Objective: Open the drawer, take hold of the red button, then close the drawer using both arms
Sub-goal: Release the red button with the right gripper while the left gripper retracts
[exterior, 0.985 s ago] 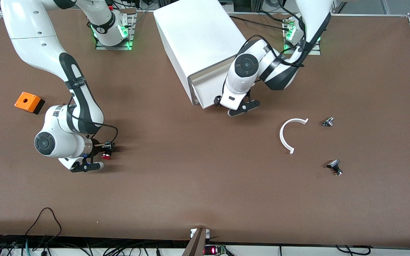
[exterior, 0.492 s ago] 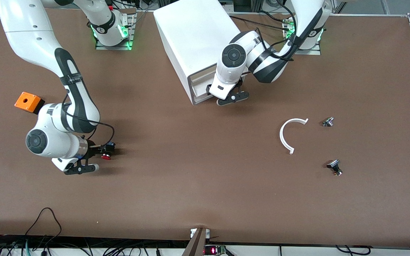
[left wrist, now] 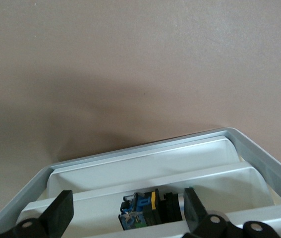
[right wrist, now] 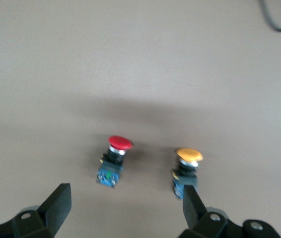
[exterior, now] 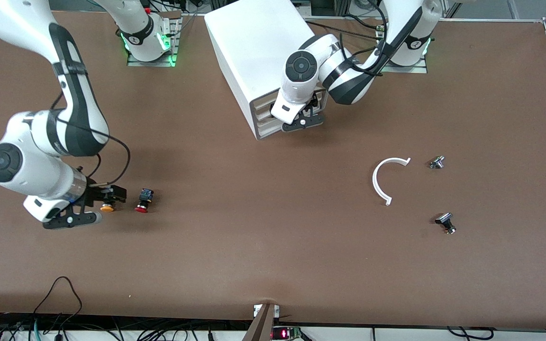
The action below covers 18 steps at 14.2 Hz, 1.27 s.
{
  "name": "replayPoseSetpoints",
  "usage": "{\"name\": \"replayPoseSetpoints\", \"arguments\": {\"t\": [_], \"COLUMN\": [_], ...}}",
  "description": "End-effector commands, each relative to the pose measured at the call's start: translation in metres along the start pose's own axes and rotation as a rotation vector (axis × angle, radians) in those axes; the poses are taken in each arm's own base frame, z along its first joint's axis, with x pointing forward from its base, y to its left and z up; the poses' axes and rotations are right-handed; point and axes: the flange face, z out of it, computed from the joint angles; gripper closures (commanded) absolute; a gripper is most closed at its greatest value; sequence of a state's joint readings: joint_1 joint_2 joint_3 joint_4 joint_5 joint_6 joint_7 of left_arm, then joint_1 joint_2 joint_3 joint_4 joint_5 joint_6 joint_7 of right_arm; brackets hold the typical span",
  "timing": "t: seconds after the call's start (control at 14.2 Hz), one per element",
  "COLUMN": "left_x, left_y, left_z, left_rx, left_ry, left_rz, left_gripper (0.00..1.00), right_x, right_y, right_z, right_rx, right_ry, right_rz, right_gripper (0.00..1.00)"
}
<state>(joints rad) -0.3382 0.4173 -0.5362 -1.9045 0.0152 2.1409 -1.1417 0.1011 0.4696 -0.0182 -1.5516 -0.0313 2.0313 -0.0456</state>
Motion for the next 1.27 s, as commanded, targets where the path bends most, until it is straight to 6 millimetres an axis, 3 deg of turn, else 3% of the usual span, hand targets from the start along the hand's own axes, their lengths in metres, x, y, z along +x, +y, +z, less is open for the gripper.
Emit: {"name": "replayPoseSetpoints", "arguments": {"t": [0.0, 0.35, 0.49, 0.84, 1.2], "left_x": [-0.016, -0.012, 0.0, 0.053, 0.113], "left_y": [0.003, 0.001, -0.004, -0.027, -0.085], "left_z": [0.003, -0.002, -0.014, -0.083, -0.173], "left_rx": [-0.004, -0.01, 0.005, 0.04, 0.064], "left_ry": [-0.049, -0.045, -0.042, -0.068, -0.086], "left_rz": [-0.021, -0.025, -0.023, -0.027, 0.047], "left_gripper": [0.02, 0.02, 0.02, 0.02, 0.02], "right_x": [-0.016, -0.042, -0.058, -0.085, -0.099], "right_y": [-0.002, -0.003, -0.004, -0.008, -0.015], "right_z": [-0.058, -0.165, -0.193, -0.237, -0.261], "right_rx": [-0.023, -0.014, -0.014, 0.001, 0.037], "right_ry": [0.005, 0.003, -0.017, 0.003, 0.026], "right_rz": [0.015, 0.154, 0.191, 0.191, 0.236], "right_gripper": [0.0, 0.0, 0.0, 0.0, 0.0]}}
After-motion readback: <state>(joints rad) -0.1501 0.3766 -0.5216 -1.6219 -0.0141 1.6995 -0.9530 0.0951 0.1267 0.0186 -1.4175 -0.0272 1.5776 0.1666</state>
